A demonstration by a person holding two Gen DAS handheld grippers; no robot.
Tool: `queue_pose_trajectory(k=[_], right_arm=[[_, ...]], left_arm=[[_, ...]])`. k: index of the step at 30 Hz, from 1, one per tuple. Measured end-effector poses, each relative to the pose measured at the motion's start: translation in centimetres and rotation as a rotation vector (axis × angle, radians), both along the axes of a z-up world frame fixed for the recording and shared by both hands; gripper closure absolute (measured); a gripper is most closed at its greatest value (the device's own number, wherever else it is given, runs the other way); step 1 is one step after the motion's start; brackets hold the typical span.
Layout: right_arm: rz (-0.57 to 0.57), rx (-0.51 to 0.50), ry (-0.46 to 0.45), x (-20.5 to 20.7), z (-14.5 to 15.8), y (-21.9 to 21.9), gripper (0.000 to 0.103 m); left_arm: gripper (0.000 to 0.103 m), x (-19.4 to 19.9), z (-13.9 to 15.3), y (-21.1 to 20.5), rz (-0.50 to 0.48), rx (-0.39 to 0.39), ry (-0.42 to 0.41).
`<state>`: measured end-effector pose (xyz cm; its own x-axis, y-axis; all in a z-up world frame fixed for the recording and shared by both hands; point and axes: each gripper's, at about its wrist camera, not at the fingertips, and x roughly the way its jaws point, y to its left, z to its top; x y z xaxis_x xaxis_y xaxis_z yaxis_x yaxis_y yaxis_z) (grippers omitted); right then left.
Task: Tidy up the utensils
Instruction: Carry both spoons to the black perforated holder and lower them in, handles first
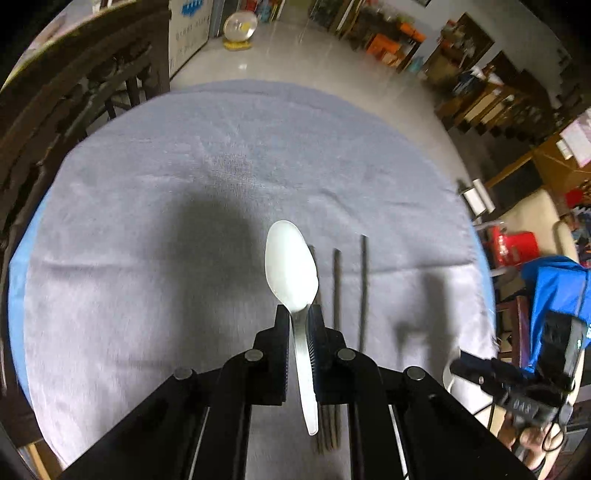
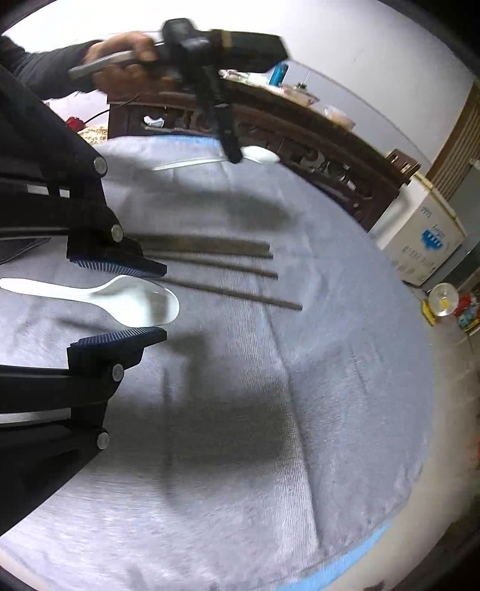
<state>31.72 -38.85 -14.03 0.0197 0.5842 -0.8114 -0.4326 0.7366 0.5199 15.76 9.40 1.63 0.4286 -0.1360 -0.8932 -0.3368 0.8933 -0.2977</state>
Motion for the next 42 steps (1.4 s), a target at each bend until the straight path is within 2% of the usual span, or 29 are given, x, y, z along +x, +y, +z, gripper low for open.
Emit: queue_pose_trajectory(k=[5, 10, 14, 18, 21, 26, 34, 42], right_arm=[[-0.020, 0.077, -0.057, -4.0, 3.7, -1.1, 0.073], [-0.041, 0.165, -0.137, -9.1, 6.8, -1.9, 0.073], [-0.065, 0.197, -0.253, -13.4, 8.7, -1.3, 0.073], [-0.088, 0.214, -0.373, -16.7, 9.5, 0.0, 0.073], [-0.099, 0.198, -0.454, -18.5, 9.7, 1.0, 0.073], [-0.087, 0.155, -0.510, -20.4, 9.1, 2.4, 0.073], [-0.058, 0.121, -0.545, -22.0, 7.8, 2.0, 0.073], [-0.038, 0.110, -0.547, -23.1, 7.2, 1.4, 0.072]], left_arm=[[0.093, -6.5, 3.9, -2.5, 0.018, -0.001, -0.130], [0.093, -11.1, 6.0, -5.3, 0.041, 0.044, -0.261], [0.093, -14.8, 6.6, -8.0, 0.059, 0.101, -0.357], [0.093, -17.3, 6.8, -9.9, 0.074, 0.155, -0.415], [0.093, -18.3, 6.1, -10.6, 0.085, 0.183, -0.438], [0.093, -18.2, 4.2, -11.2, 0.074, 0.187, -0.442], [0.093, -19.0, 1.0, -12.6, 0.027, 0.184, -0.417], [0.093, -20.0, -0.2, -13.5, -0.001, 0.188, -0.402]])
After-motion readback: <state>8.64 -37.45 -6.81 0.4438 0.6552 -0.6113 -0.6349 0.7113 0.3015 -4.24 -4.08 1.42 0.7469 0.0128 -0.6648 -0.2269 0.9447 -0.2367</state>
